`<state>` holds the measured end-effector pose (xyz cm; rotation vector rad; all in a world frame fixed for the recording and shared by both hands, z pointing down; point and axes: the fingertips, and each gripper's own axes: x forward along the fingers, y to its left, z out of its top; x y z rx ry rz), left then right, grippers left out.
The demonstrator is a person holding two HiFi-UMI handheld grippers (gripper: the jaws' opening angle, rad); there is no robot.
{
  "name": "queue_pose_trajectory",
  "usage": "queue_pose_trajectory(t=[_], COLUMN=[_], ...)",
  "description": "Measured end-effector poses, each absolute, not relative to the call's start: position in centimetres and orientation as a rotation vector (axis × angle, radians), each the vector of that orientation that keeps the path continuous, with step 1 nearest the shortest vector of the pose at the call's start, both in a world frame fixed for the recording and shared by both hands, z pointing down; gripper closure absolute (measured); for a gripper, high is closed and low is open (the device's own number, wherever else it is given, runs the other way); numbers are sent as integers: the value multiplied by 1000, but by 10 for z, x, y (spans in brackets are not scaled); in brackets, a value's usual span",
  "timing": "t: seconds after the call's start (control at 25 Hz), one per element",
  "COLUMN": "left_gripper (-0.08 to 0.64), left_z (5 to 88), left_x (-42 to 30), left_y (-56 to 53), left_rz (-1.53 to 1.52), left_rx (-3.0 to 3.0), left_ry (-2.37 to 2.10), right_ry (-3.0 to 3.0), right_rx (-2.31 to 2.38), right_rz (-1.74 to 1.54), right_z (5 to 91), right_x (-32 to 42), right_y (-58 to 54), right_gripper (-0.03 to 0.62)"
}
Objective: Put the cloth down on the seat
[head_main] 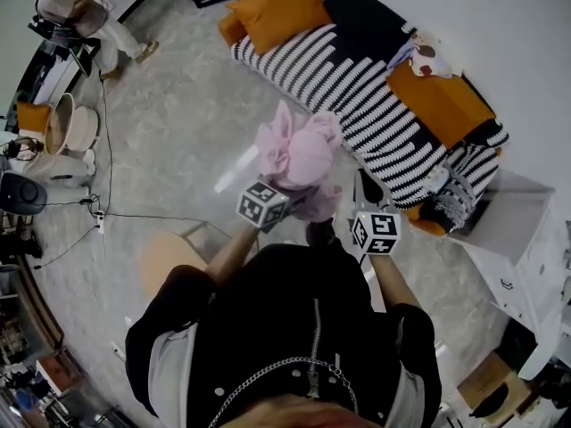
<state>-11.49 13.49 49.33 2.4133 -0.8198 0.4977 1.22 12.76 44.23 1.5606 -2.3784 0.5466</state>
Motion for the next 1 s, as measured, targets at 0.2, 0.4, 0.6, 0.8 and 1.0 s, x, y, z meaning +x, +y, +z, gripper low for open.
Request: queue_pose_trajectory(t=[0.2,0.4,0.6,0.8,1.0], left_gripper=[202,202,202,202,202], left_z=[490,492,491,492,494], left_x=[-99,-84,-70,-62,-60], left_y=[106,80,67,52,27], left_rz=[490,490,484,505,494], left_rx=[2402,2386,2359,2360,2359], left_ry=[-854,-882,-890,-886,-886], right_ry=[-2414,-2438,-2432,-2422,-2404], right_rx=[1526,1498,1491,1511,1520], right_rz=[535,547,556,575,578], right_z=[437,441,444,443,442], right_x=[22,30,47,63,72], right_y=[96,76,65,50,26], right_gripper=[592,592,592,592,592])
